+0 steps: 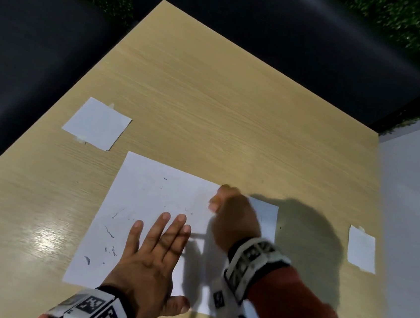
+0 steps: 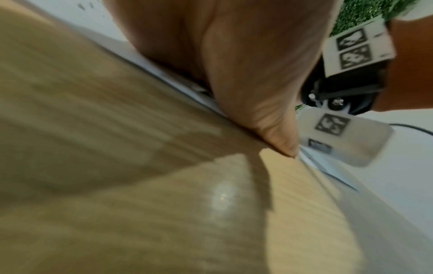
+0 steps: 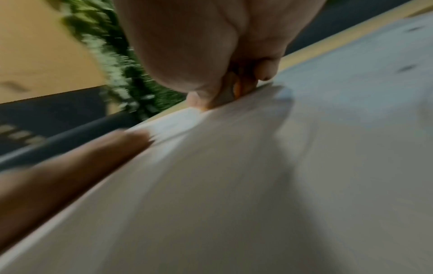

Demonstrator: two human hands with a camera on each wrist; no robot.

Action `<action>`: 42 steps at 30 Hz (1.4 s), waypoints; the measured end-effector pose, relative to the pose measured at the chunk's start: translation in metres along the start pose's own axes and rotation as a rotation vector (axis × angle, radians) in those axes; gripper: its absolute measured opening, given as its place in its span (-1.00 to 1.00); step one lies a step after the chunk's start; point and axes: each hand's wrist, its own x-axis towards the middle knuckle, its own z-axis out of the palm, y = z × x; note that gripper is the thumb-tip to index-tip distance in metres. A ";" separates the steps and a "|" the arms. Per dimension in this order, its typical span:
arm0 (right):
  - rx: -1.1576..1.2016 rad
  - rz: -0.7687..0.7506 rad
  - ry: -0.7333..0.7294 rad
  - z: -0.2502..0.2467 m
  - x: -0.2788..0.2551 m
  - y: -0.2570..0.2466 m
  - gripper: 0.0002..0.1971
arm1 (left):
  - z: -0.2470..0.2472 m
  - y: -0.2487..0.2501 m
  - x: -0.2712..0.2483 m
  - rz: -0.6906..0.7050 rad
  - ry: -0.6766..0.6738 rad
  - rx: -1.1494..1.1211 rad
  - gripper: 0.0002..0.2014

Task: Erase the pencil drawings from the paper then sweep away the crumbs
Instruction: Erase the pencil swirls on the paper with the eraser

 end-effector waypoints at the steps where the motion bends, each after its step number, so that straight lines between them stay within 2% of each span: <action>1: 0.015 0.067 0.046 -0.008 0.009 0.008 -0.80 | 0.000 0.001 0.000 0.002 0.002 0.003 0.18; 4: 0.066 0.152 0.085 -0.014 0.013 0.016 -0.81 | 0.000 0.001 0.000 -0.008 0.000 -0.004 0.18; 8: 0.122 -0.052 -0.099 0.017 -0.034 -0.012 -0.83 | -0.001 0.000 0.000 -0.003 -0.011 0.008 0.19; 9: 0.118 -0.066 -0.082 0.018 -0.037 -0.007 -0.83 | -0.002 0.001 0.000 -0.002 -0.007 0.011 0.19; 12: -0.017 0.154 0.086 -0.012 -0.009 0.037 -0.92 | -0.003 0.002 0.000 -0.002 -0.013 0.008 0.19; 14: -0.070 0.276 0.096 -0.037 0.005 0.065 -0.91 | -0.003 0.001 -0.001 -0.007 -0.019 0.011 0.19; 16: -0.044 0.303 0.128 -0.040 0.002 0.064 -0.91 | -0.003 0.001 -0.001 -0.009 -0.032 0.014 0.20; 18: 0.012 0.200 0.137 -0.018 -0.015 0.035 -0.92 | -0.002 0.000 0.000 -0.015 -0.037 0.007 0.22; 20: 0.070 0.029 0.040 0.010 -0.041 0.002 -0.88 | -0.002 0.000 0.001 -0.009 -0.044 0.009 0.22; 22: 0.083 -0.050 0.000 0.018 -0.053 -0.001 -0.87 | -0.002 0.000 0.000 -0.004 -0.046 0.010 0.21; 25: -0.013 0.128 0.111 -0.007 -0.025 0.051 -0.88 | -0.001 -0.001 -0.001 -0.006 -0.053 0.002 0.21; 27: -0.017 0.269 0.118 -0.031 -0.007 0.083 -0.80 | -0.001 -0.001 -0.001 -0.002 -0.051 0.000 0.20; 28: -0.016 0.292 0.133 -0.036 -0.005 0.090 -0.77 | -0.001 -0.001 -0.001 -0.001 -0.047 -0.005 0.21; 31: 0.005 0.231 0.178 -0.025 -0.019 0.068 -0.81 | -0.001 -0.001 -0.001 -0.005 -0.046 -0.018 0.22; 34: 0.013 0.033 0.065 0.003 -0.053 0.034 -0.82 | 0.000 -0.001 -0.001 -0.007 -0.049 -0.016 0.22; 35: -0.004 0.010 0.063 0.004 -0.053 0.034 -0.84 | -0.001 -0.002 -0.001 -0.008 -0.049 -0.010 0.22; 37: -0.019 0.077 0.124 -0.005 -0.037 0.055 -0.83 | -0.001 -0.003 -0.002 0.001 -0.054 0.006 0.20; 40: -0.025 0.278 0.125 -0.030 -0.015 0.089 -0.88 | -0.002 -0.002 -0.004 0.005 -0.054 0.014 0.17; 42: -0.028 0.312 0.148 -0.034 -0.018 0.087 -0.90 | -0.003 -0.002 -0.003 -0.002 -0.060 -0.001 0.19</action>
